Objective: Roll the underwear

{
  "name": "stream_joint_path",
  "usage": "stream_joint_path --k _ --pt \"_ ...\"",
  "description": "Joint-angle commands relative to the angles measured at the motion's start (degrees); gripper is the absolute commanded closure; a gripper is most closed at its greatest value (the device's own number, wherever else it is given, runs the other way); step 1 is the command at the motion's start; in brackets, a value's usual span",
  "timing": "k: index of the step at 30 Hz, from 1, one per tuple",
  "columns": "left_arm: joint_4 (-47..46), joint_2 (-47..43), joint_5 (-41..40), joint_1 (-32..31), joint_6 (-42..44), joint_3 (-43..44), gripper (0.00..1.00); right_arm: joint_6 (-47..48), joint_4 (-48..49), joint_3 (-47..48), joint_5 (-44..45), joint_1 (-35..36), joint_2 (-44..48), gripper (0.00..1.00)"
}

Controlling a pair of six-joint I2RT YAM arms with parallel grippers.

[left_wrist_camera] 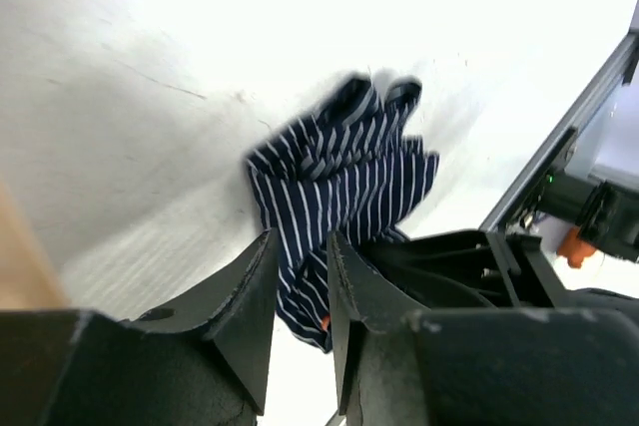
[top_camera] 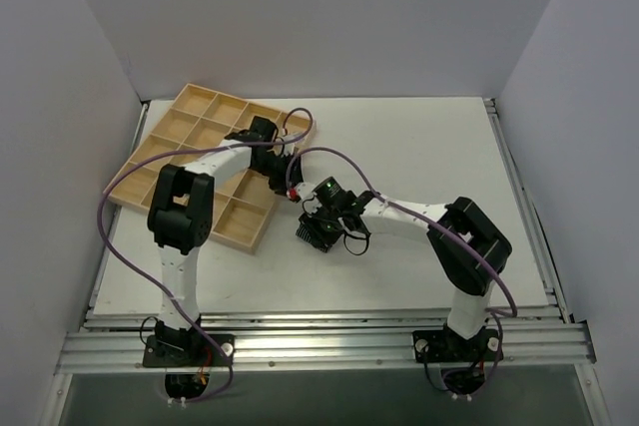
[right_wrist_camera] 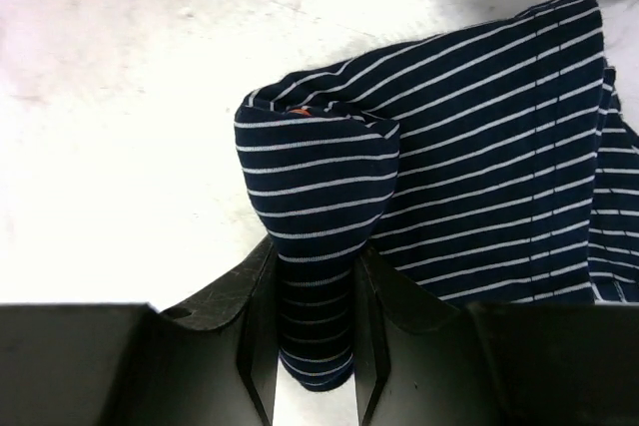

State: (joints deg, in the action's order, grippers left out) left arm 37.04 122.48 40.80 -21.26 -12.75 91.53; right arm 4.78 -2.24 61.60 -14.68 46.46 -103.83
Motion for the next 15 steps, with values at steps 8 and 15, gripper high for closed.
stream_joint_path --k 8,15 --pt "-7.85 -11.28 -10.55 7.1 -5.97 -6.53 0.67 -5.84 -6.1 0.96 -25.56 -10.94 -7.34 0.98" --pt "-11.46 -16.65 -8.65 7.81 -1.58 -12.15 0.67 -2.85 -14.53 9.58 -31.64 -12.79 -16.83 0.97"
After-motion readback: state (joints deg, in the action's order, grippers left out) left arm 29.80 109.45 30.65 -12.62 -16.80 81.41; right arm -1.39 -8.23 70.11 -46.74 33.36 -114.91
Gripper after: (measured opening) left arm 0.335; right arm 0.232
